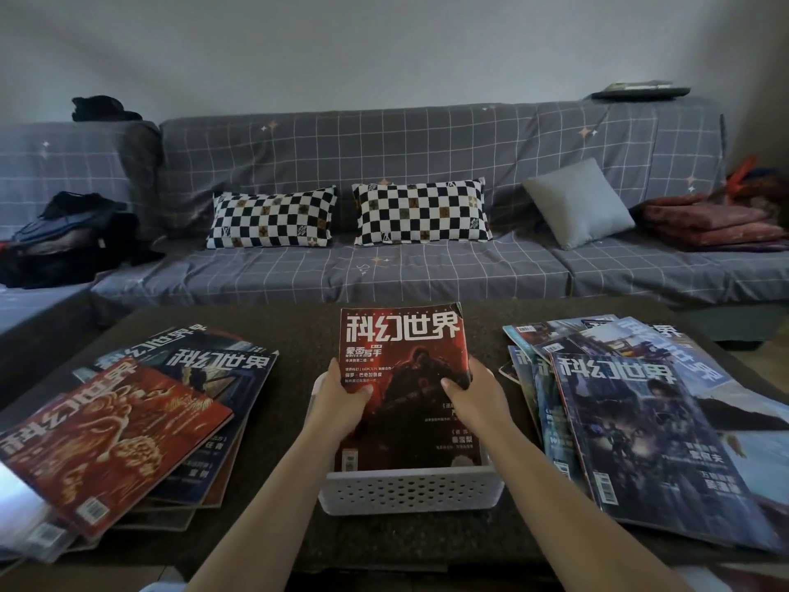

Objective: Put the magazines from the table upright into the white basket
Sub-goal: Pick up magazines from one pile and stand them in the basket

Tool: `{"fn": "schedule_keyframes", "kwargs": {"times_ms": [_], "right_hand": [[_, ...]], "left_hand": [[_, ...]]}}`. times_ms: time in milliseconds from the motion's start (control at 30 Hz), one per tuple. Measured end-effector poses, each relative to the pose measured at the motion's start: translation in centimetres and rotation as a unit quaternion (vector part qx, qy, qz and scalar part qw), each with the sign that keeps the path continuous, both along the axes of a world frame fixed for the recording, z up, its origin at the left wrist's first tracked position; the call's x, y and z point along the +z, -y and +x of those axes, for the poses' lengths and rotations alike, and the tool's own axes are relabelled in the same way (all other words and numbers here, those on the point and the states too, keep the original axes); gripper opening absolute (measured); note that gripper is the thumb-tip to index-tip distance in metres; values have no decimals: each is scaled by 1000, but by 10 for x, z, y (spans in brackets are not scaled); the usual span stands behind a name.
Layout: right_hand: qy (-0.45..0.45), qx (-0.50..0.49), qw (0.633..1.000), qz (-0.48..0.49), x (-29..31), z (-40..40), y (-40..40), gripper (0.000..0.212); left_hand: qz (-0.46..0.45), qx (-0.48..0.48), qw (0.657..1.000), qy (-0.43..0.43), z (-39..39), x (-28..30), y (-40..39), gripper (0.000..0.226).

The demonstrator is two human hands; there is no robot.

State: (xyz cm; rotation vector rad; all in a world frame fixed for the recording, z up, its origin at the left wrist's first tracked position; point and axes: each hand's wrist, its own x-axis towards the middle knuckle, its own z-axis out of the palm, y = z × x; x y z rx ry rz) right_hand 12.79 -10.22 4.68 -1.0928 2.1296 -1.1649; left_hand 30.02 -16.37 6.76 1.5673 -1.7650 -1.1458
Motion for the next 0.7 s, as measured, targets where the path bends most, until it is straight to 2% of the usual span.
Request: {"fn": "schedule_keyframes", "kwargs": {"times_ms": [67, 167, 300, 400, 467, 567, 700], "right_hand": [[1, 14, 1000, 9, 2, -1, -1, 39], [8, 33, 999, 26, 9, -3, -2, 34], [-19, 48, 999, -10, 18, -5, -14, 9], [-16, 30, 997, -64, 25, -11, -35, 28], [-52, 19, 995, -88, 27, -18, -52, 35], [-101, -16, 990, -95, 21, -37, -80, 32], [-119, -74, 988, -70, 6, -73, -114, 29]], "left_hand": [[10, -1, 1000, 1, 2, 2, -3, 61], [-26, -18, 999, 10, 4, 8, -10, 49], [-83, -23, 996, 29, -4, 21, -27, 53], [-109, -77, 991, -5, -24, 26, -45, 45], [-100, -113, 988, -37, -43, 24, -57, 38], [-80, -137, 984, -77, -75, 18, -76, 28], [-44, -172, 977, -119, -125, 6, -101, 20]]}}
